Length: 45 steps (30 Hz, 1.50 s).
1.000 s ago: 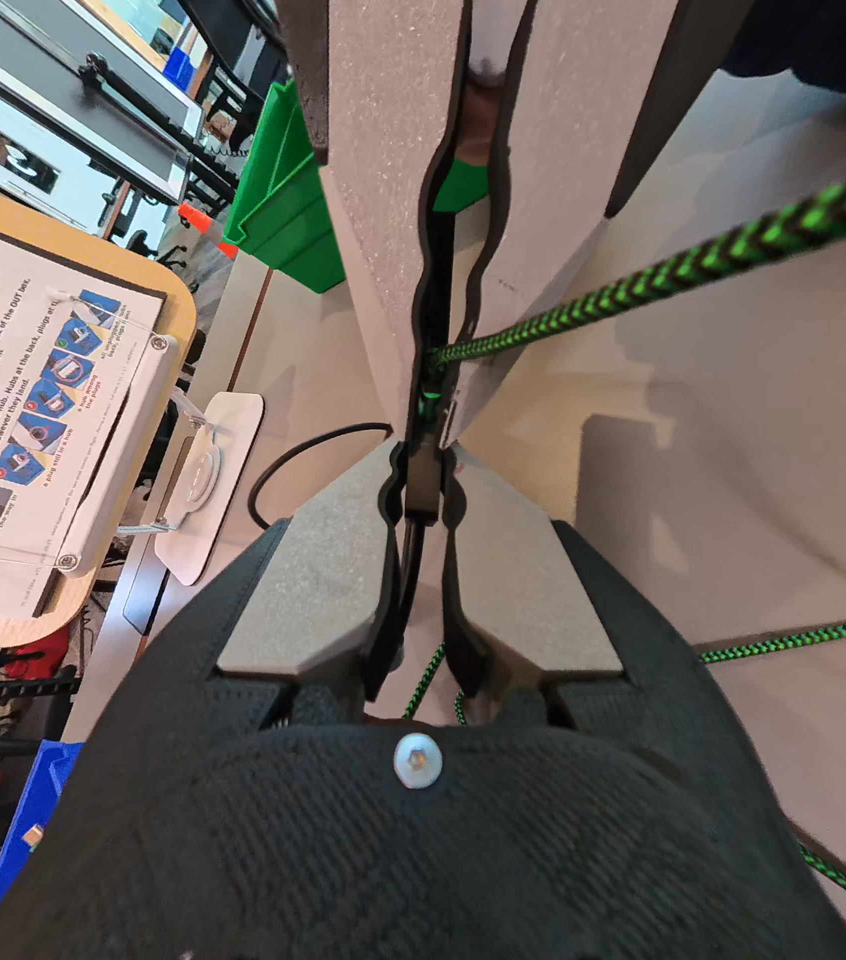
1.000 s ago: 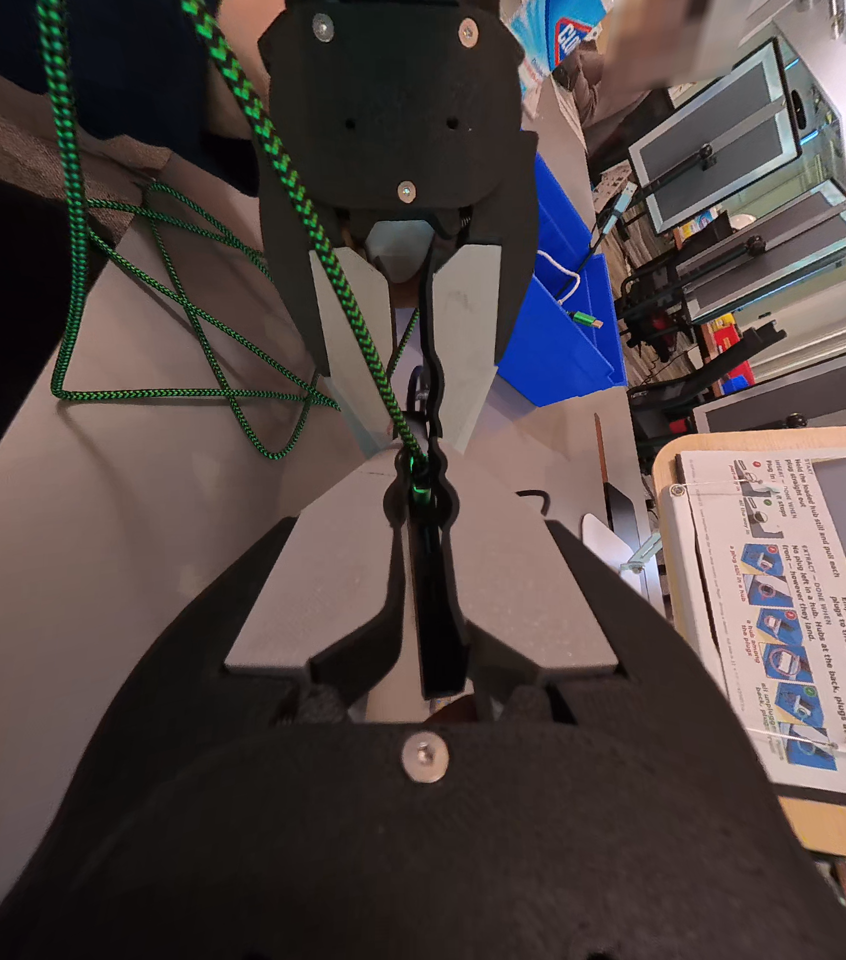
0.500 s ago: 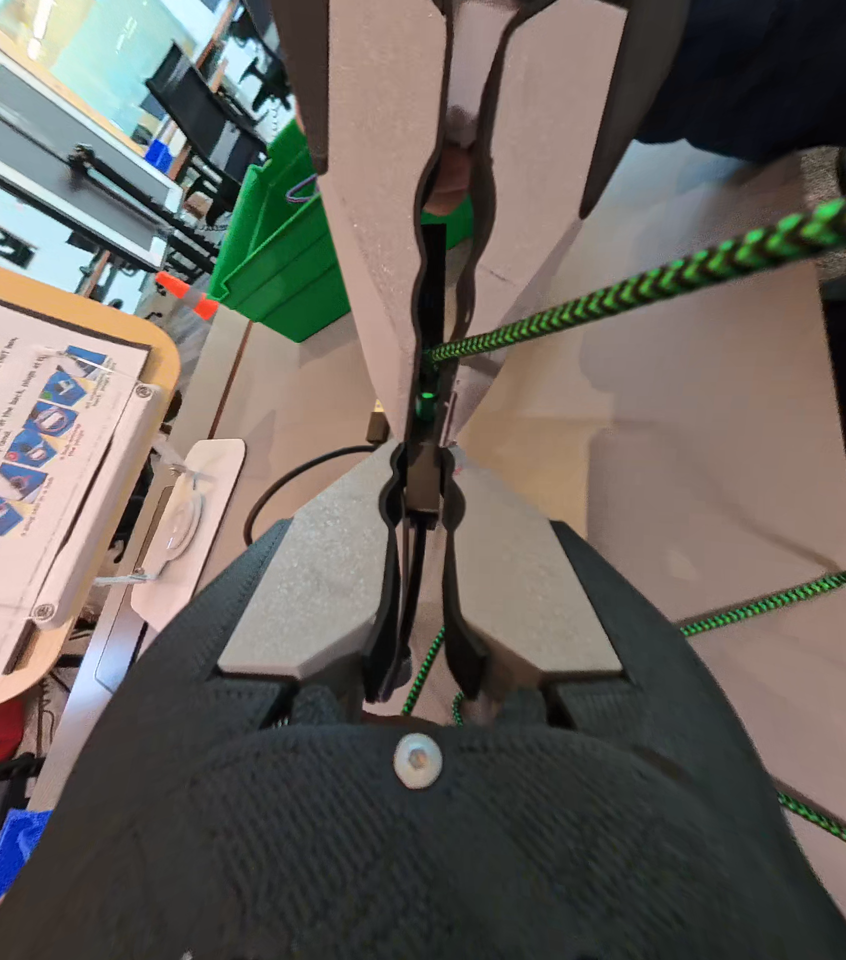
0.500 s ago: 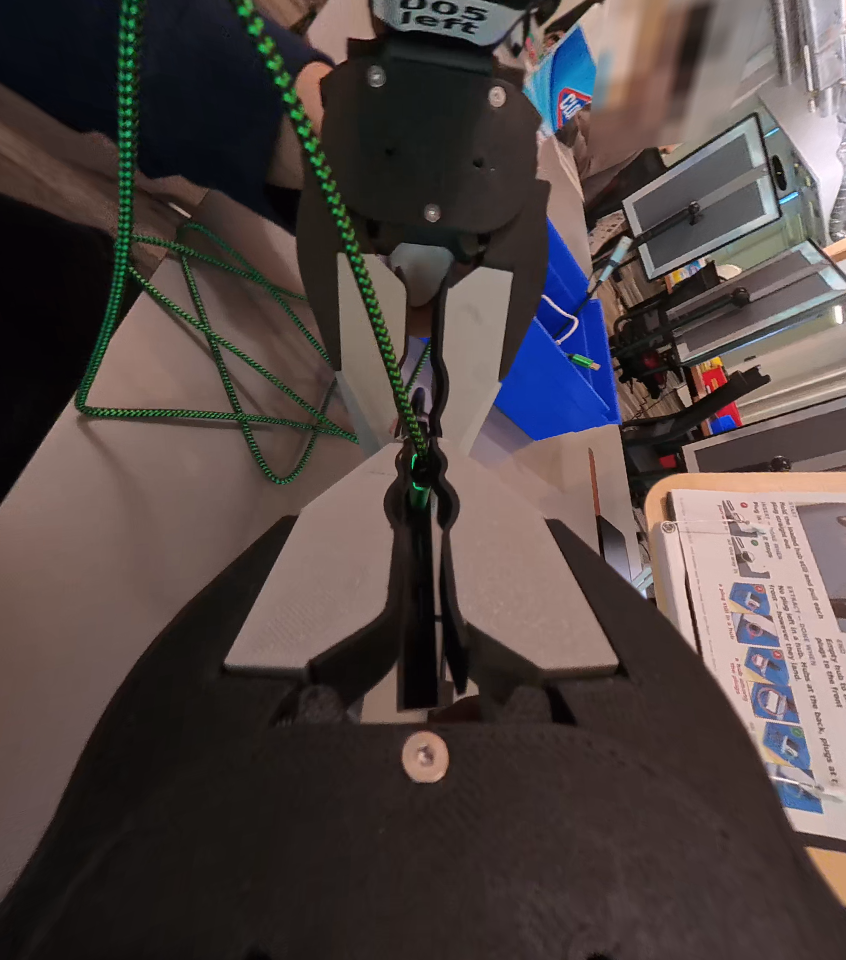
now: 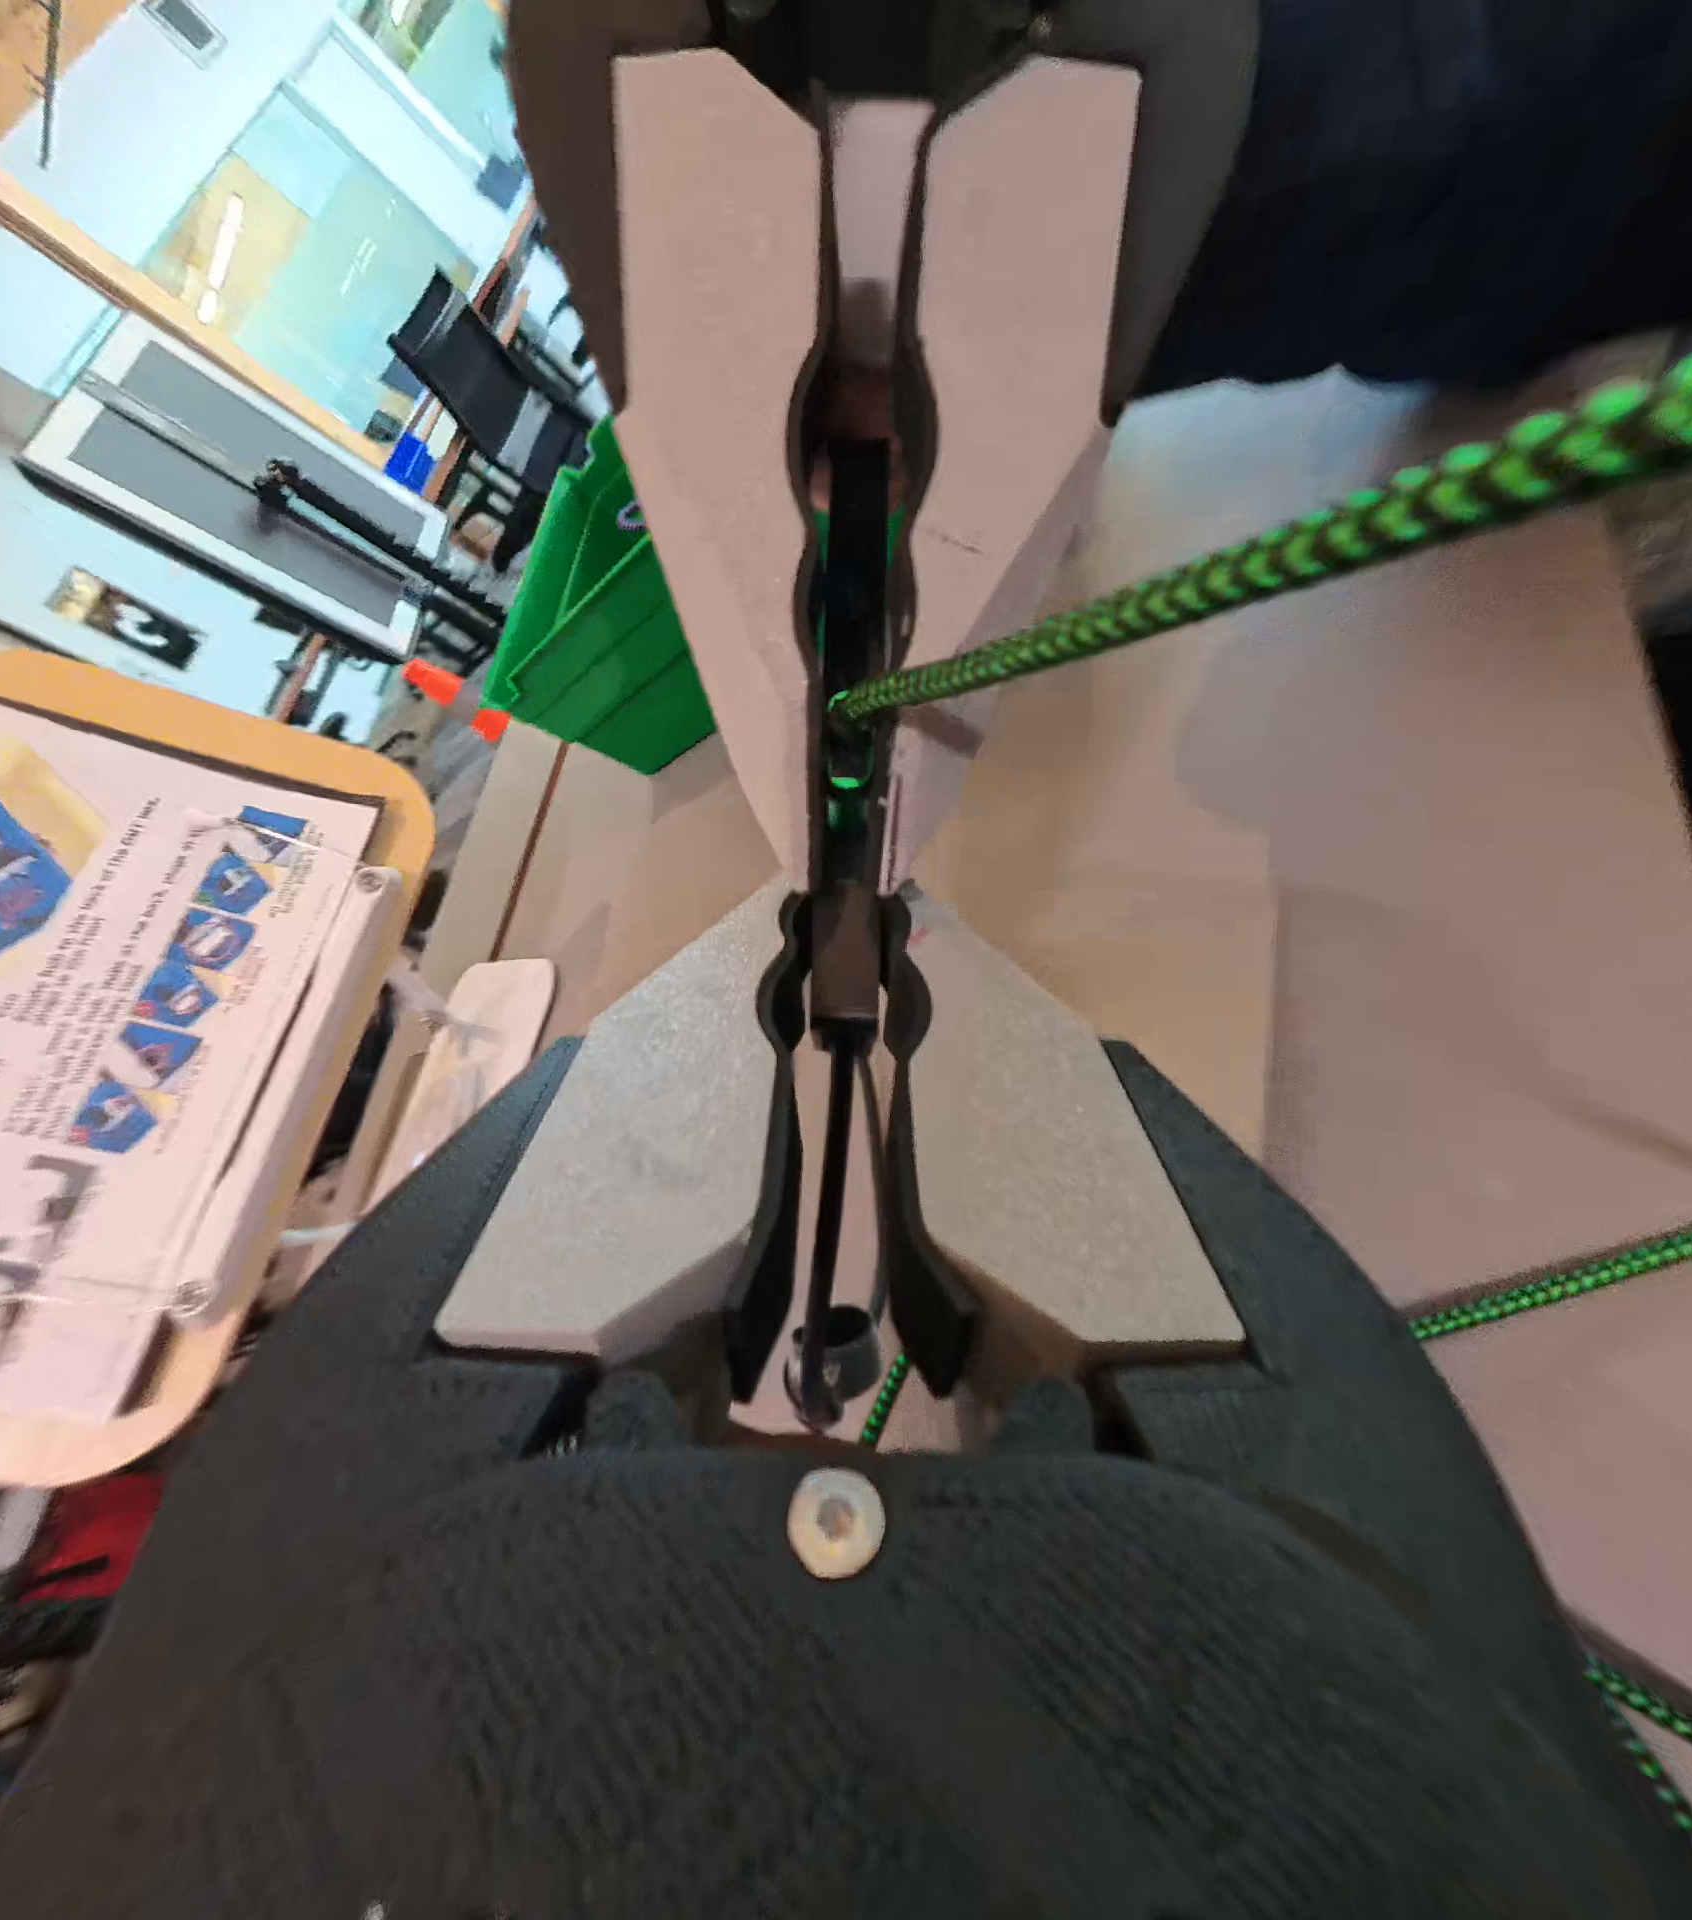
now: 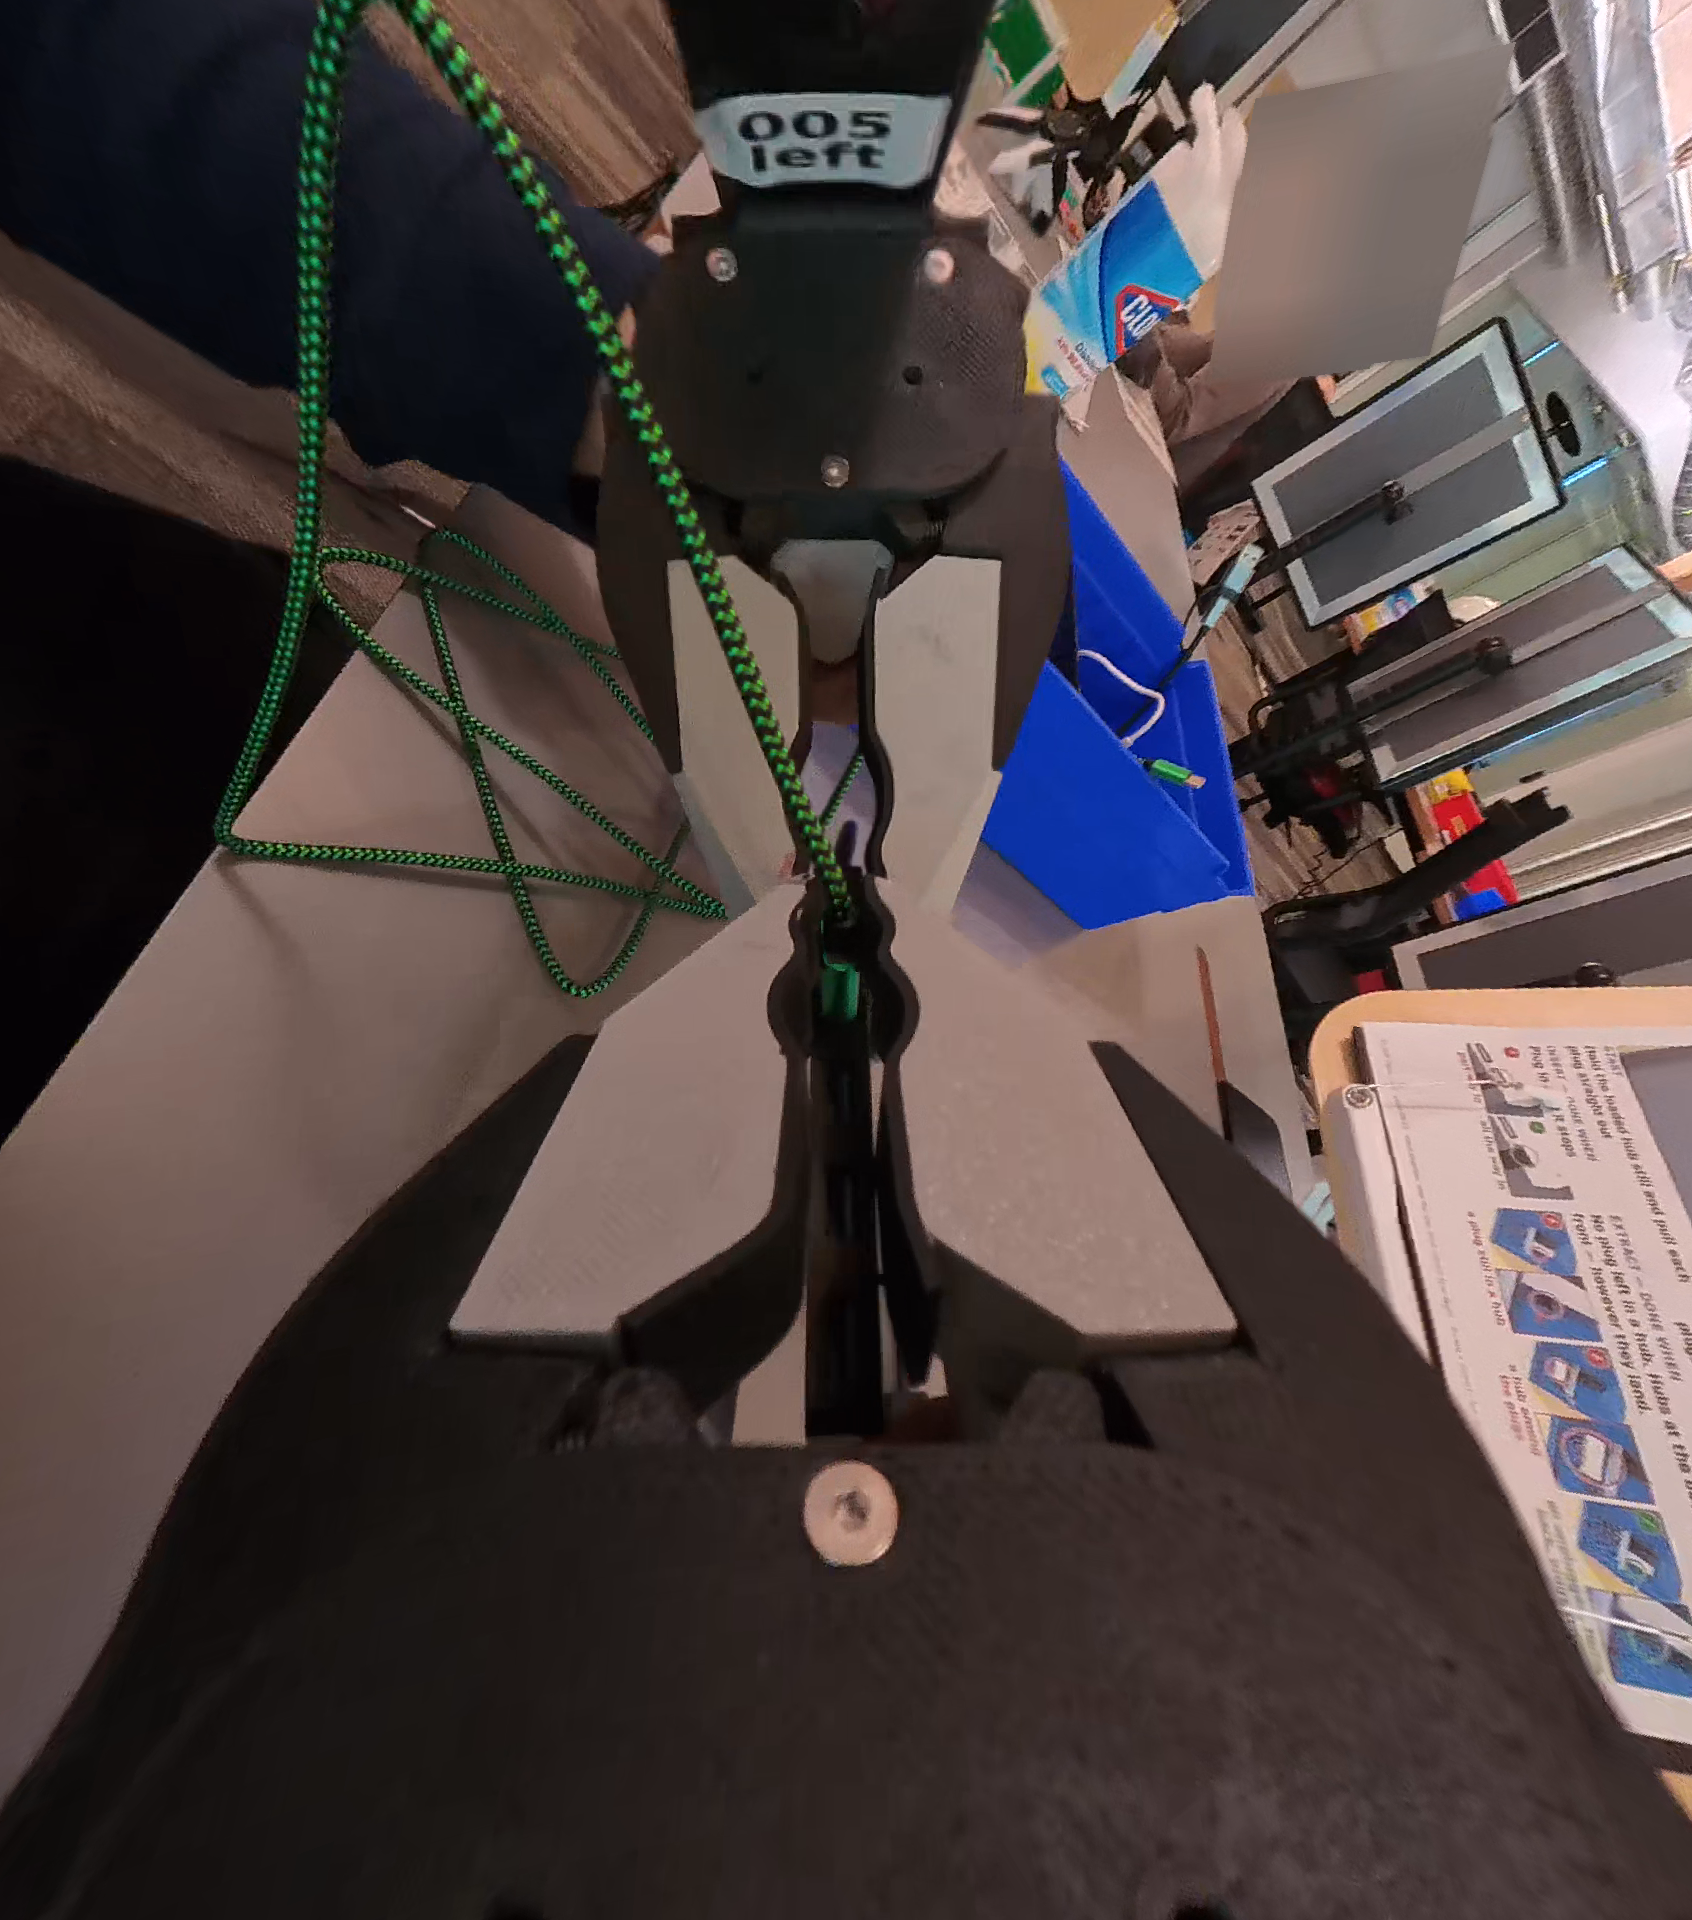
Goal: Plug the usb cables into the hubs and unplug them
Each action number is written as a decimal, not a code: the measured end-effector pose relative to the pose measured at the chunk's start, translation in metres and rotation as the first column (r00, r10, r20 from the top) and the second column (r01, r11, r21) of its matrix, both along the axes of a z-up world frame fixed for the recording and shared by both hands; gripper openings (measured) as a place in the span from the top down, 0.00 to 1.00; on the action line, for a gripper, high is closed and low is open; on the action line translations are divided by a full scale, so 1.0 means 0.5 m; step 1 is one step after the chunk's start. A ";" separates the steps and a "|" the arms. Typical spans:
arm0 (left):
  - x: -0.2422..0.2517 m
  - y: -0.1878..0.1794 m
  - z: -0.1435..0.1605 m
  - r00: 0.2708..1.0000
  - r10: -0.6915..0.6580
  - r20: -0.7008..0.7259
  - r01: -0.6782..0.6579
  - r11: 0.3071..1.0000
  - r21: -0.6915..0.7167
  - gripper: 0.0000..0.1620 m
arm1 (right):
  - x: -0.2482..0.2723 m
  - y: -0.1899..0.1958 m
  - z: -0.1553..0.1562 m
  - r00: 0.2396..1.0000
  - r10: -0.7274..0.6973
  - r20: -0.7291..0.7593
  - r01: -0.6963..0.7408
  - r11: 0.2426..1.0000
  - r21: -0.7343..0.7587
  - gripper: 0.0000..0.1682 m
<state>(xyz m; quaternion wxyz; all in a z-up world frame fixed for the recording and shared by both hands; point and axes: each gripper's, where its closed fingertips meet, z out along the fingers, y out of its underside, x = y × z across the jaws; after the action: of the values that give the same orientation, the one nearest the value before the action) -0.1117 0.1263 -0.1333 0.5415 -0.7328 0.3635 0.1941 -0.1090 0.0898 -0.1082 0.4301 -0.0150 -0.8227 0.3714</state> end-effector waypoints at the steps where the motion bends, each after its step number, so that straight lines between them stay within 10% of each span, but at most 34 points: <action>1: -0.001 0.001 -0.002 1.000 0.009 -0.023 -0.009 1.000 0.004 0.95 | 0.000 0.000 -0.003 1.000 0.004 0.005 -0.004 1.000 -0.003 0.98; 24: 0.027 -0.008 0.043 0.992 -0.066 0.107 0.053 0.992 0.118 0.95 | 0.032 -0.005 0.048 0.986 0.166 0.029 -0.151 0.945 -0.290 0.98; 45: 0.036 -0.005 0.036 0.997 -0.059 0.058 0.052 0.993 0.106 0.95 | 0.030 -0.003 0.029 0.994 0.107 -0.023 -0.109 0.984 -0.142 0.97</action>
<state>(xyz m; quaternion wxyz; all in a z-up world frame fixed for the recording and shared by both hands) -0.0936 0.1237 -0.1154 0.5950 -0.6988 0.3564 0.1750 -0.0942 0.0884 -0.0937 0.4134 0.0018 -0.7903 0.4523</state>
